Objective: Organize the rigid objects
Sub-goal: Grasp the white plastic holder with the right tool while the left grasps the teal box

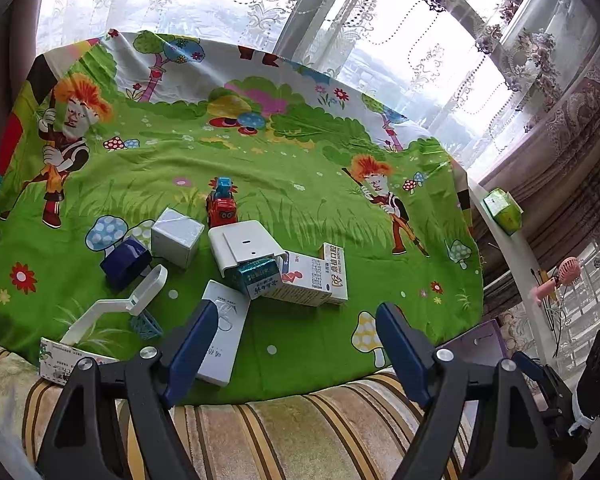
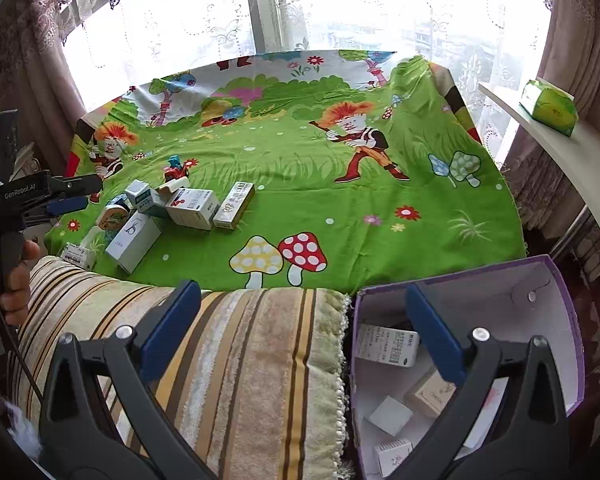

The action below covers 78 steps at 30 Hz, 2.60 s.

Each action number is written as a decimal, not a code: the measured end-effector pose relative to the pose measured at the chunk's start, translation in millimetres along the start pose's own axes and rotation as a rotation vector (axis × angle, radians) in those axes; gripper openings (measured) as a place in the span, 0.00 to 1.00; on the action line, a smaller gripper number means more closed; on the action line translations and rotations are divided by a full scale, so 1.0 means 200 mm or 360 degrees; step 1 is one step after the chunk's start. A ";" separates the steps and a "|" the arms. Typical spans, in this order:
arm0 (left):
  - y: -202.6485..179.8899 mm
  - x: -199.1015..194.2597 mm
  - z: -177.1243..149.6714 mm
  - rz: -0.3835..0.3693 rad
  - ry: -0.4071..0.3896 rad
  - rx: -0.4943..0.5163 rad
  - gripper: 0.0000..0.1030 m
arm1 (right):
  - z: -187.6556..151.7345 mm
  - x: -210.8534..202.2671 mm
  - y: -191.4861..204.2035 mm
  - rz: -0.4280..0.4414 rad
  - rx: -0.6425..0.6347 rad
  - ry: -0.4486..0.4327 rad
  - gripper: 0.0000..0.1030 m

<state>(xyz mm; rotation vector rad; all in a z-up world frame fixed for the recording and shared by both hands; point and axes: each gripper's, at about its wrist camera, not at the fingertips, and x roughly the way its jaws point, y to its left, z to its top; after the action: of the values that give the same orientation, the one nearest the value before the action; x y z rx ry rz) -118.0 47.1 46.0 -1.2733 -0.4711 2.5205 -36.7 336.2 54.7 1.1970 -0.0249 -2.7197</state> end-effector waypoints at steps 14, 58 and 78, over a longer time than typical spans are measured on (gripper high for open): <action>0.10 0.24 0.11 0.0089 0.0181 -0.0184 0.69 | 0.31 0.36 0.21 0.0114 -0.0121 0.0181 0.99; 0.31 0.07 -0.16 0.0174 -0.0126 -0.0384 0.61 | 0.62 1.32 1.04 0.0070 -0.0535 0.0871 0.90; 0.26 0.12 -0.14 0.0213 -0.0069 -0.0300 0.61 | 0.69 1.21 0.92 0.0244 -0.0386 0.0687 0.66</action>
<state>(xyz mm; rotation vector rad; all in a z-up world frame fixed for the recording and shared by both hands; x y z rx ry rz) -113.9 12.8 -8.6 -1.3605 -0.6685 2.6719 -271.5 109.0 -12.9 1.5972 0.2485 -2.2085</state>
